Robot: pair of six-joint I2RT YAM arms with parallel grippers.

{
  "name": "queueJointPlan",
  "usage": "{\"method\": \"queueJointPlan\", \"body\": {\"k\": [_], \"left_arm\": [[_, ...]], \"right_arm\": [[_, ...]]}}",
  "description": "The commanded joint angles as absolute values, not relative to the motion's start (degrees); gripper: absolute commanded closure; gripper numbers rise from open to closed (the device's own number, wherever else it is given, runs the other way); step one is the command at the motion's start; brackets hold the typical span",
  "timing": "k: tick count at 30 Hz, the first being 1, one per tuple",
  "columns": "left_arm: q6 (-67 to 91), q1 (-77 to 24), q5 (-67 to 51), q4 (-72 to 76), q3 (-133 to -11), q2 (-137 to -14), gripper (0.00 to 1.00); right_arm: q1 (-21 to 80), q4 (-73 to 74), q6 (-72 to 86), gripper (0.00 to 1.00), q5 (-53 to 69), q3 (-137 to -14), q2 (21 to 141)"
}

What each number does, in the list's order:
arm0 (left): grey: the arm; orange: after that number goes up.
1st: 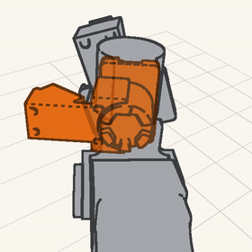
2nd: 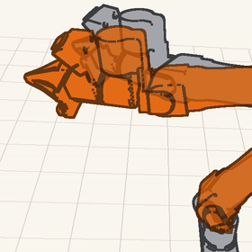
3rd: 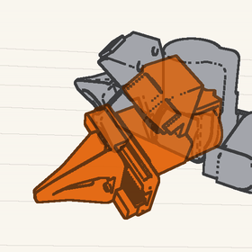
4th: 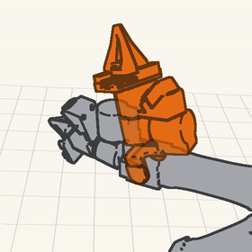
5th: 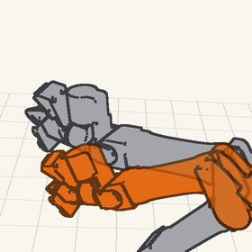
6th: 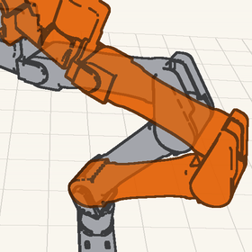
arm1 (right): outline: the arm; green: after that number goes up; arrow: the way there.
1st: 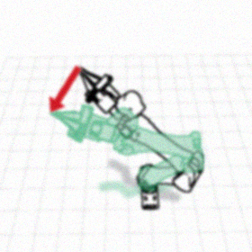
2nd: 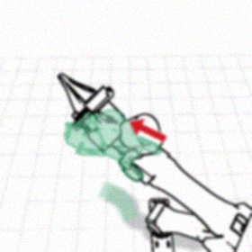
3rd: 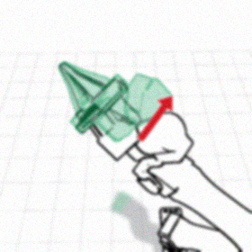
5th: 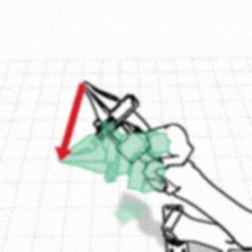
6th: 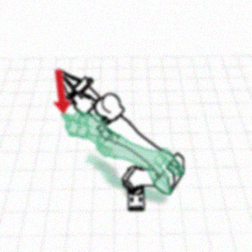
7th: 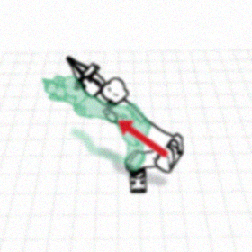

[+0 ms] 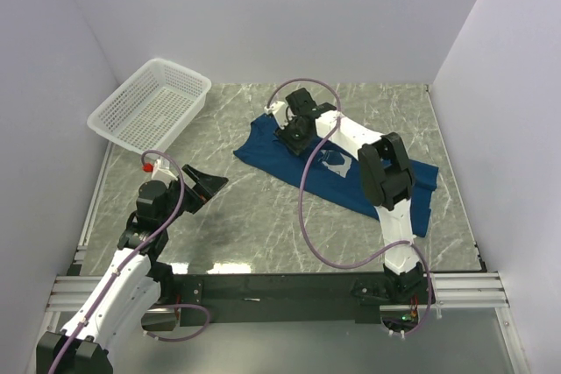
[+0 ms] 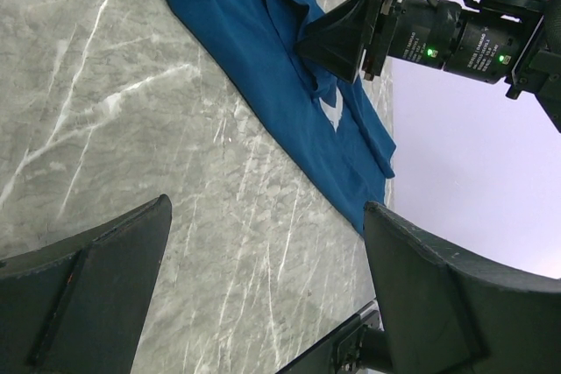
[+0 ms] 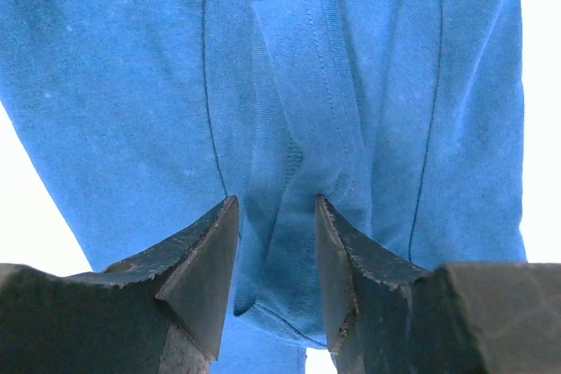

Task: Fold and stack the t-shirts
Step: Fold the tshirt

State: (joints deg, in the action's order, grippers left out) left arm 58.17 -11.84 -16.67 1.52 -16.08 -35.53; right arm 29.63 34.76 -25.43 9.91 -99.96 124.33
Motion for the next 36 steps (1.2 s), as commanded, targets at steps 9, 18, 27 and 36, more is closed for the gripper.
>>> {"method": "queueJointPlan", "body": {"k": [9, 18, 27, 36], "left_arm": [[57.9, -11.7, -17.7, 4.2, -15.9, -35.8, 0.04], [58.0, -11.8, -17.6, 4.2, -15.6, -35.5, 0.04], [57.8, -11.7, -17.6, 3.6, -15.7, -35.2, 0.04], [57.7, -11.7, -17.5, 3.3, -15.9, -34.9, 0.04]], "right_arm": [[30.4, 35.1, -25.8, 0.53, 5.9, -101.9, 127.3], [30.6, 35.3, -25.8, 0.55, 5.3, -101.9, 127.5], [30.2, 35.0, -25.1, 0.68, 5.3, -102.6, 124.8], [29.3, 35.1, -24.7, 0.79, 5.5, -103.2, 123.2]]}}
